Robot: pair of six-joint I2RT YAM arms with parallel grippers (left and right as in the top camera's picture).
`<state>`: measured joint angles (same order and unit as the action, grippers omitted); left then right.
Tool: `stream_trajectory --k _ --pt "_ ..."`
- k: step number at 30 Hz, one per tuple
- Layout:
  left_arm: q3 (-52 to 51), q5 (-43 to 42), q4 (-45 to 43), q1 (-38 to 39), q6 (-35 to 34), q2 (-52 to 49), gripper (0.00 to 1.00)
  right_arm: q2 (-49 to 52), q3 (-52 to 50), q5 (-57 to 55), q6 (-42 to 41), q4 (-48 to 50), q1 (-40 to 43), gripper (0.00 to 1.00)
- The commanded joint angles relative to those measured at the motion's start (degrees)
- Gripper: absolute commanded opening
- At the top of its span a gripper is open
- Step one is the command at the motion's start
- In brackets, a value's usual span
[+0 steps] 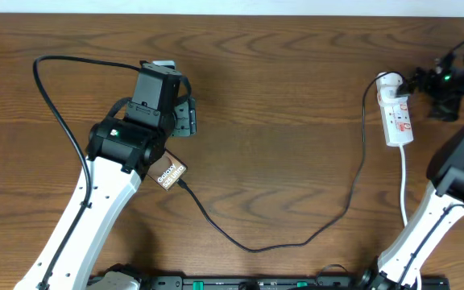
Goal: Plug charger to phone and switch on socket
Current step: 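Press the power strip switch beside the plugged charger with the right gripper, then lift the right gripper away from the power strip toward the upper right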
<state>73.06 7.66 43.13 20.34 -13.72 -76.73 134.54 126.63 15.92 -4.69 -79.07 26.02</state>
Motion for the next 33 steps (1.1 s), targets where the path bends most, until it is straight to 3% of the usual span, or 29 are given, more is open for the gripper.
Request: stream_trajectory --k 1,7,13,33 --pt "-0.1 0.3 0.2 0.0 -0.5 -0.4 0.74 -9.5 0.8 -1.0 -3.1 -1.7 0.1 0.99" --pt "-0.1 0.3 0.2 0.0 -0.5 -0.4 0.75 -19.9 0.8 -1.0 -8.2 -9.3 0.0 0.99" --pt "-0.1 0.3 0.2 0.0 -0.5 -0.4 0.74 -26.0 0.8 -1.0 -8.1 -9.6 0.0 0.99" --pt "-0.1 0.3 0.2 0.0 -0.5 -0.4 0.75 -26.9 0.8 -1.0 -8.1 -9.6 0.0 0.99"
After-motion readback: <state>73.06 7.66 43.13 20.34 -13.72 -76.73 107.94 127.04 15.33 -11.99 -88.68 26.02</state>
